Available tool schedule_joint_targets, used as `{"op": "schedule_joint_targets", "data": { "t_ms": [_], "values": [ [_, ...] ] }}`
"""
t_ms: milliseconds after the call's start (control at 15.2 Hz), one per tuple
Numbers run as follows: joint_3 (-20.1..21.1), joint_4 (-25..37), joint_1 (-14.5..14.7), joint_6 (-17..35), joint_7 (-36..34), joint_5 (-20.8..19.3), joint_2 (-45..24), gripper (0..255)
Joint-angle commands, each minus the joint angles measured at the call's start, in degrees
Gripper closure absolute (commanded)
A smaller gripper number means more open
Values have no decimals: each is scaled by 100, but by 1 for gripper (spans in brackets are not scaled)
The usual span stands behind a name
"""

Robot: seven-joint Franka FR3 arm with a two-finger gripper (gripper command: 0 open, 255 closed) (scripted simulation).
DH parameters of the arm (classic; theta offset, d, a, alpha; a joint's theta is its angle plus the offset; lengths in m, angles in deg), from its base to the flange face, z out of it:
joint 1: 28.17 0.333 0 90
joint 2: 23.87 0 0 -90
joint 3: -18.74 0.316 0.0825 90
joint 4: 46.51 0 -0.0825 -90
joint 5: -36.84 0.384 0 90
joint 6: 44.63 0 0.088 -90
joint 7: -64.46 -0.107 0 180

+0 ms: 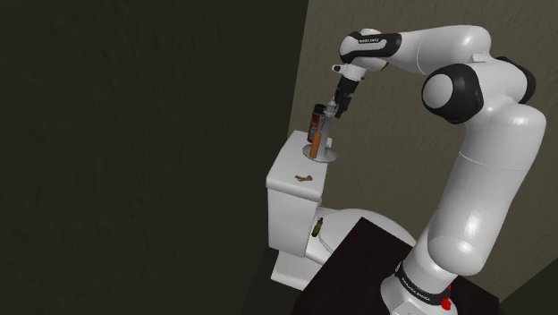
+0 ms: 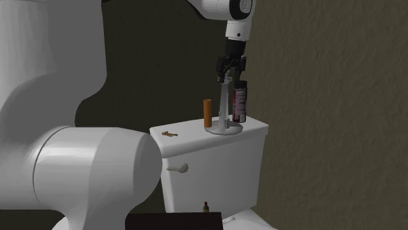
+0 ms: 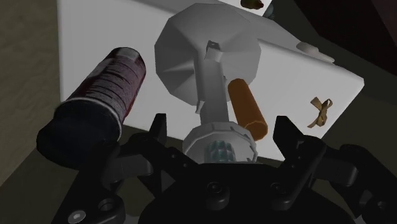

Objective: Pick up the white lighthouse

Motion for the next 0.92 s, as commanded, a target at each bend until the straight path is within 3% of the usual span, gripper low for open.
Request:
{"op": "schedule_joint_targets", "data": {
  "t_ms": [0, 594, 858],
  "values": [
    [0, -19, -2, 27, 9, 7, -8, 255],
    [1, -17, 0, 25, 6, 7, -9, 255],
    [-11, 316, -29, -285, -38, 8, -32, 255]
  ]
}}
